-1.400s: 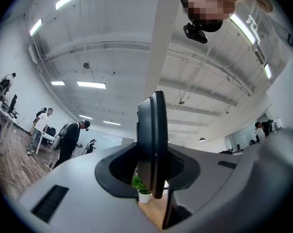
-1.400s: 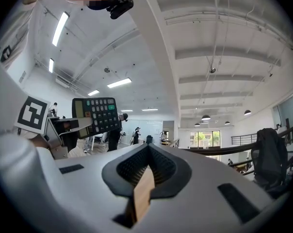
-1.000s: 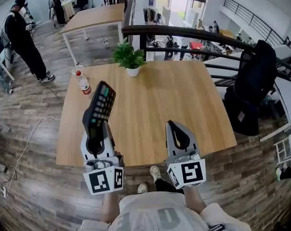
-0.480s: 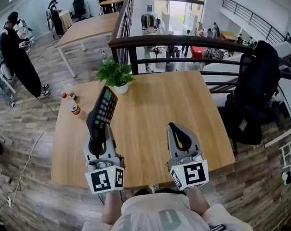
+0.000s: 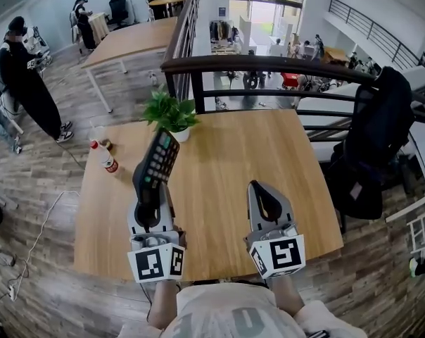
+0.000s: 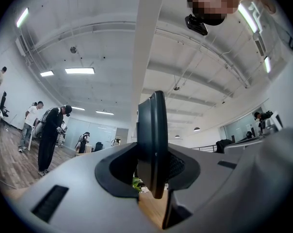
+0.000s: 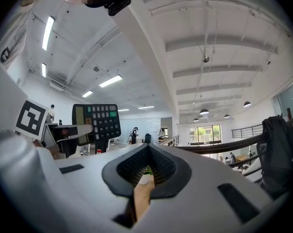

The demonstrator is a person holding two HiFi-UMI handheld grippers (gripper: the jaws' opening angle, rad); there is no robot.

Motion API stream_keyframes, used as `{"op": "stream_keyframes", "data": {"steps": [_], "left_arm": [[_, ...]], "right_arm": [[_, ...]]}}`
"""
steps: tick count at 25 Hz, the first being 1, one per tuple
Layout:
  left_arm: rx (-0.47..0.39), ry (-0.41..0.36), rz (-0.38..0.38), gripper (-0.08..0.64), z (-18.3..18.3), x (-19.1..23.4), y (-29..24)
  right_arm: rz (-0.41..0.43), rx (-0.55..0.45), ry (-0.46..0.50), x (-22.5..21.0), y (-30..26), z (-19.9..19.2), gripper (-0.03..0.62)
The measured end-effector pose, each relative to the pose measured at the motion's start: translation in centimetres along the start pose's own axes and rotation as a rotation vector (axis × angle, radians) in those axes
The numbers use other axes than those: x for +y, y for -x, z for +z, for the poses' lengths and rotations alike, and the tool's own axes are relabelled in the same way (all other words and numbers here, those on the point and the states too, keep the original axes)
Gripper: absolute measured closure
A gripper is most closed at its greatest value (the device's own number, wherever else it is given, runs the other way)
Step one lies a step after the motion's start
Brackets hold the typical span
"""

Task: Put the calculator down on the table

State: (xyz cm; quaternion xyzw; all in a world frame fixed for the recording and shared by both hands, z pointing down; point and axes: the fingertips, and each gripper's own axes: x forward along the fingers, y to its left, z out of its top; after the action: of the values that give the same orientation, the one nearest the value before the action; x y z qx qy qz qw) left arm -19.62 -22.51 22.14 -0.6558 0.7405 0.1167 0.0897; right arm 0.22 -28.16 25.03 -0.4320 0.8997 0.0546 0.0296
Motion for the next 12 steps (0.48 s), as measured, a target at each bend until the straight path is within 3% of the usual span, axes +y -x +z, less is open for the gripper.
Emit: {"op": "stream_keyframes", "data": {"steps": [3, 7, 12], "left_arm": [[0.014, -0.002, -0.021, 0.440, -0.2, 0.4, -0.5], [0.082, 0.064, -0.102, 0.440, -1.1, 0.5, -1.7], [0.137, 0.049, -0.184, 0.440, -1.5, 0.0, -2.6]], "right_arm": [[-0.014, 0.005, -0.007, 0.2, -0.2, -0.1, 0.574], [-0.027, 0.011, -0.013, 0.1, -0.6, -0.4, 0.574], [-0.050, 0.032, -0.012, 0.1, -0.9, -0.9, 0.574]]}}
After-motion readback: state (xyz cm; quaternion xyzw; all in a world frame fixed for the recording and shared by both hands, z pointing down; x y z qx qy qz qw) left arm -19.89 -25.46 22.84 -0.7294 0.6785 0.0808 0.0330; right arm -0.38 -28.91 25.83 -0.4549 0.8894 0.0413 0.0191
